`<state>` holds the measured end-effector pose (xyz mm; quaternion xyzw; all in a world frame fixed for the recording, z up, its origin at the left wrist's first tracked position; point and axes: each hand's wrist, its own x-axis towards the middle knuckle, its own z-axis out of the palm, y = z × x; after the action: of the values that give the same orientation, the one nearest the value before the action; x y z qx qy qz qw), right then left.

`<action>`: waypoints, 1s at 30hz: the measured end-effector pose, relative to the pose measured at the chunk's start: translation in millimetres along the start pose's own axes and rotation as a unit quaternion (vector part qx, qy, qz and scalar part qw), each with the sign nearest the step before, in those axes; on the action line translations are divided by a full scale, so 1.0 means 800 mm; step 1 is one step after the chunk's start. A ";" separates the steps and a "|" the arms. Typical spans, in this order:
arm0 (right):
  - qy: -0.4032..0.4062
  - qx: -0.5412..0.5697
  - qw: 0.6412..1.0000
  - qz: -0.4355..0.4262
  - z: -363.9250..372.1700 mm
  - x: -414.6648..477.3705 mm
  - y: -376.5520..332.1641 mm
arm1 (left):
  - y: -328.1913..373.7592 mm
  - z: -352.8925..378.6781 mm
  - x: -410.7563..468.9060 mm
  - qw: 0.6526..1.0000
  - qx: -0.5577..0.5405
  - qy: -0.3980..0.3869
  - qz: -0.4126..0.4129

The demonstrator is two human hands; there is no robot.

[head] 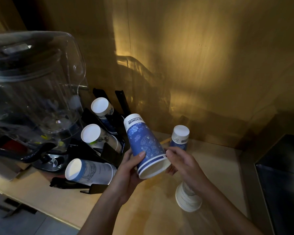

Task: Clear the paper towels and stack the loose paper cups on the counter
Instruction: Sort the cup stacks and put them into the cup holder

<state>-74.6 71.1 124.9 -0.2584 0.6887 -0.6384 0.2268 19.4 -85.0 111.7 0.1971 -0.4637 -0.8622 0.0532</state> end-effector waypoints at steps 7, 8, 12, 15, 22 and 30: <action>-0.056 -0.026 0.998 0.026 -0.017 0.005 -0.009 | 0.007 0.004 0.011 0.997 0.055 -0.032 0.033; -0.069 -0.030 0.997 0.030 -0.022 0.008 -0.013 | 0.011 0.008 0.016 0.995 0.081 -0.040 0.039; -0.090 -0.009 0.995 0.028 -0.048 0.032 -0.015 | 0.037 0.035 0.047 0.974 0.192 -0.105 0.053; -0.028 0.004 1.000 -0.002 -0.068 0.059 -0.008 | 0.054 0.067 0.082 0.958 0.251 -0.113 0.080; 0.104 -0.078 0.991 -0.033 -0.111 0.118 -0.001 | 0.071 0.124 0.165 0.965 0.219 -0.110 0.094; 0.068 -0.150 0.984 0.064 -0.114 0.136 0.078 | 0.000 0.105 0.208 0.964 0.255 -0.080 0.008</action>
<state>-220.2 73.4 71.8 -0.2009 0.8057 -0.5281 0.1779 -165.9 -65.3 104.3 0.1308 -0.6723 -0.7280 -0.0293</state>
